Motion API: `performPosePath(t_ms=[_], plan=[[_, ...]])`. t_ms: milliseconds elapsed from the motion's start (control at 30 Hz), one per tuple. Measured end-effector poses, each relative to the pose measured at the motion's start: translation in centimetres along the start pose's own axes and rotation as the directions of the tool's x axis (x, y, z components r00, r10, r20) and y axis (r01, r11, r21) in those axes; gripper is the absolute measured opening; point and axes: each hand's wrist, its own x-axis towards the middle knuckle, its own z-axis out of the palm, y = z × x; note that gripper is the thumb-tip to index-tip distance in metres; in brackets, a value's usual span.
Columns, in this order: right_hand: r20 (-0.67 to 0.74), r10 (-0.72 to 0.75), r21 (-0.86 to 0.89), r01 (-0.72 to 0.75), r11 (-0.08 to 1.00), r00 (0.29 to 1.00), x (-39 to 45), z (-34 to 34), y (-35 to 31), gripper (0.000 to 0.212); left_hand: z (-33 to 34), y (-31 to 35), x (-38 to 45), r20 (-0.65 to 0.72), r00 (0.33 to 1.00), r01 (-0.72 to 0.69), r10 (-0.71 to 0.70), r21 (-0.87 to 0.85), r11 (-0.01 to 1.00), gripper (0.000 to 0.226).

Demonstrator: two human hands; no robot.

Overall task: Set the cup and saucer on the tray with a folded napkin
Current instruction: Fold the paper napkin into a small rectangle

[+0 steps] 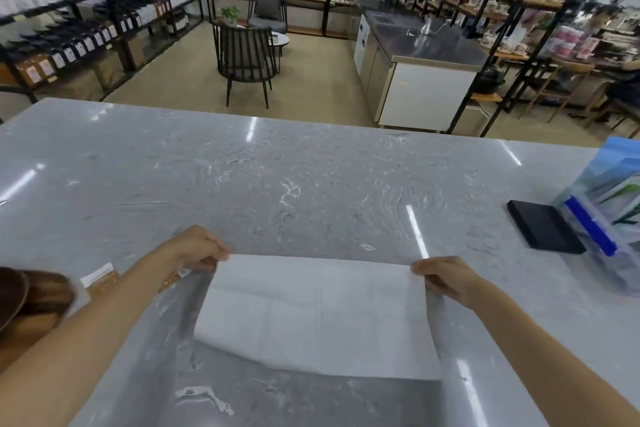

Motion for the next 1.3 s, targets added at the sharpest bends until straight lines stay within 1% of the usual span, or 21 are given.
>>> performPosePath(t_ms=[67,133,167,233,367,467,533,600,667,733,767,867,933,967,1033,1100,1133,1167,1233,1300], plan=[[-0.1,0.014,-0.061,-0.02,0.998,0.995,0.8,0.9,0.1,0.017,1.0,0.1,1.1,-0.09,0.995,-0.037,0.043,0.071,0.997,0.017],[-0.185,0.033,-0.101,-0.052,0.993,0.982,1.4,1.5,-0.1,0.013,1.4,0.5,2.0,-0.174,0.978,-0.087,0.118,0.179,0.98,0.011],[-0.212,0.033,-0.111,-0.057,0.992,0.977,1.6,1.8,-0.2,0.014,1.5,0.8,2.4,-0.198,0.968,-0.103,0.152,0.235,0.967,0.012],[-0.256,0.028,-0.125,-0.062,0.99,0.966,2.1,2.1,-0.3,0.018,1.6,1.3,2.8,-0.209,0.961,-0.112,0.181,0.305,0.946,0.014],[-0.314,0.06,-0.101,-0.096,0.99,0.947,2.7,2.6,-0.2,0.023,2.2,1.7,3.6,-0.242,0.95,-0.1,0.195,0.357,0.929,0.013],[-0.338,0.074,-0.136,-0.127,0.983,0.938,3.0,3.0,-0.5,0.021,2.2,2.1,3.7,-0.262,0.95,-0.056,0.168,0.388,0.92,0.011],[-0.373,0.071,-0.184,-0.148,0.972,0.925,2.8,3.1,-0.8,0.021,1.8,2.4,3.6,-0.251,0.955,-0.034,0.155,0.429,0.903,0.017],[-0.397,0.015,-0.274,-0.135,0.952,0.918,2.5,3.2,-1.2,0.021,1.9,2.9,3.4,-0.235,0.957,-0.036,0.171,0.488,0.872,0.017],[-0.402,-0.064,-0.38,-0.103,0.919,0.913,2.3,3.8,-1.3,0.019,2.7,3.1,3.1,-0.232,0.946,-0.059,0.225,0.56,0.826,0.015],[-0.401,-0.15,-0.479,-0.068,0.875,0.904,1.9,4.9,-1.1,0.012,3.9,2.7,2.6,-0.229,0.925,-0.094,0.302,0.632,0.769,0.022],[-0.4,-0.197,-0.541,-0.057,0.839,0.895,1.7,5.6,-0.9,0.012,4.6,2.4,2.3,-0.224,0.913,-0.109,0.34,0.67,0.734,0.025],[-0.358,-0.328,-0.721,-0.036,0.692,0.874,0.6,7.8,0.1,0.019,6.2,1.2,1.3,-0.208,0.881,-0.109,0.425,0.784,0.611,0.021],[-0.305,-0.4,-0.764,0.028,0.644,0.864,-0.5,9.9,0.5,0.022,7.2,0.7,0.4,-0.184,0.852,-0.143,0.489,0.819,0.556,0.023],[-0.261,-0.443,-0.773,0.089,0.628,0.858,-1.1,11.3,0.6,0.025,7.9,0.5,-0.1,-0.157,0.833,-0.187,0.53,0.822,0.537,0.026],[-0.11,-0.536,-0.793,0.251,0.556,0.837,-2.7,15.0,0.4,0.032,9.5,-0.2,-1.0,-0.061,0.812,-0.29,0.58,0.821,0.492,0.036],[0.07,-0.626,-0.797,0.421,0.433,0.777,-4.1,19.2,0.4,0.037,11.0,-1.2,-1.8,0.017,0.832,-0.343,0.554,0.801,0.49,0.049],[0.129,-0.65,-0.789,0.475,0.39,0.748,-4.7,21.2,0.4,0.041,11.6,-1.6,-2.0,0.033,0.843,-0.351,0.537,0.79,0.502,0.053],[0.167,-0.648,-0.78,0.502,0.374,0.743,-5.1,23.0,0.5,0.045,12.1,-2.1,-2.1,0.045,0.85,-0.356,0.524,0.784,0.509,0.055],[0.203,-0.588,-0.773,0.497,0.395,0.783,-5.6,26.0,0.7,0.053,12.7,-3.0,-2.1,0.075,0.866,-0.357,0.494,0.785,0.506,0.058],[0.19,-0.531,-0.786,0.452,0.422,0.826,-5.6,27.8,1.6,0.057,13.1,-4.1,-2.0,0.091,0.869,-0.351,0.486,0.806,0.477,0.06]])
